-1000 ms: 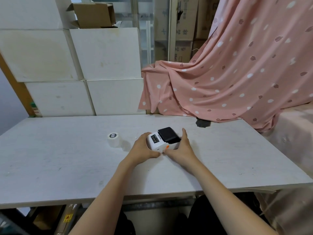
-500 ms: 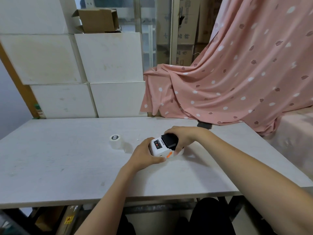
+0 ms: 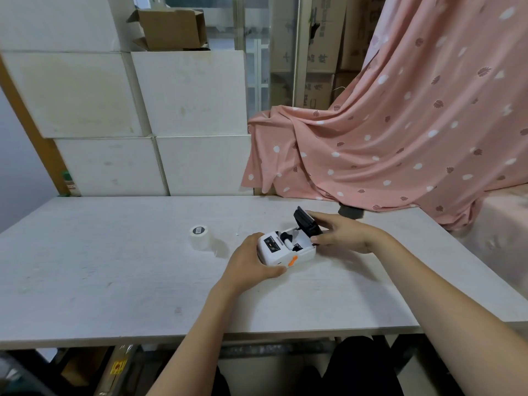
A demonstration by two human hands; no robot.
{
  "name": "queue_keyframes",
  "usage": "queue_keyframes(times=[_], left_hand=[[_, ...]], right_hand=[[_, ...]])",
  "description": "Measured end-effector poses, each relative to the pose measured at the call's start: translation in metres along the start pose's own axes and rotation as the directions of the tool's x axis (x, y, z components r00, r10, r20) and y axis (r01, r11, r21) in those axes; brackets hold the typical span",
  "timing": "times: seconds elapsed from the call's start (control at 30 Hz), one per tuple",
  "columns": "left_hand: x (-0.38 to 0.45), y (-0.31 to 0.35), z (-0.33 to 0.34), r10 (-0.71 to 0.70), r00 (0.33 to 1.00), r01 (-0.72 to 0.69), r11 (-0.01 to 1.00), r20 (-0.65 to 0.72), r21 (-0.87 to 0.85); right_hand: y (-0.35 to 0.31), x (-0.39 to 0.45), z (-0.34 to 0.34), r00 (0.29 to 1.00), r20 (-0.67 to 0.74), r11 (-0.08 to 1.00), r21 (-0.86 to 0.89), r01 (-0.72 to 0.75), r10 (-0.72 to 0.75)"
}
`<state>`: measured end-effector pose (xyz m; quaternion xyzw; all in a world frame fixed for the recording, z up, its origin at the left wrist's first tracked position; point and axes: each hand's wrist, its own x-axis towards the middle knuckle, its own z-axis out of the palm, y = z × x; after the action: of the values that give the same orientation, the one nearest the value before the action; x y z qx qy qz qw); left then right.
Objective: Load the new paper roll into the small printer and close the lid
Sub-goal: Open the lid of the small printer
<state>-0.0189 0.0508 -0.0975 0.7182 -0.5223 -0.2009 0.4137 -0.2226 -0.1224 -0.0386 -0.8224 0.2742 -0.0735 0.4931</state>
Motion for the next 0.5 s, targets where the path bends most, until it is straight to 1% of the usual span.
queue_keyframes(times=[0.03, 0.1, 0.17, 0.23, 0.3, 0.4, 0.5], left_hand=[[0.000, 0.000, 0.000, -0.001, 1.000, 0.001, 1.000, -0.007, 0.005], [-0.001, -0.001, 0.003, -0.010, 1.000, 0.011, 1.000, -0.027, 0.015], [-0.003, -0.002, 0.007, -0.024, 0.999, 0.025, 1.000, -0.037, 0.019], [-0.006, -0.002, 0.013, -0.021, 0.998, 0.024, 0.998, -0.055, 0.059], [-0.010, 0.000, 0.020, -0.004, 0.995, 0.019, 0.988, -0.096, 0.156], [-0.017, 0.002, 0.029, 0.021, 0.991, 0.020, 0.954, -0.134, 0.300], [-0.024, 0.005, 0.032, 0.009, 0.990, 0.038, 0.945, -0.140, 0.326]], right_hand=[[0.004, 0.000, 0.002, 0.999, -0.043, 1.000, 0.016, 0.020, -0.019], [0.014, 0.000, 0.007, 0.984, -0.173, 0.996, 0.076, 0.053, -0.039], [0.023, 0.001, 0.018, 0.957, -0.290, 0.973, 0.222, 0.056, 0.011], [0.027, 0.004, 0.030, 0.928, -0.363, 0.932, 0.357, 0.061, 0.079], [0.028, 0.007, 0.039, 0.892, -0.436, 0.922, 0.383, 0.060, 0.123], [0.026, 0.011, 0.044, 0.852, -0.501, 0.926, 0.373, 0.055, 0.151], [0.024, 0.016, 0.045, 0.804, -0.562, 0.927, 0.374, 0.035, 0.197]])
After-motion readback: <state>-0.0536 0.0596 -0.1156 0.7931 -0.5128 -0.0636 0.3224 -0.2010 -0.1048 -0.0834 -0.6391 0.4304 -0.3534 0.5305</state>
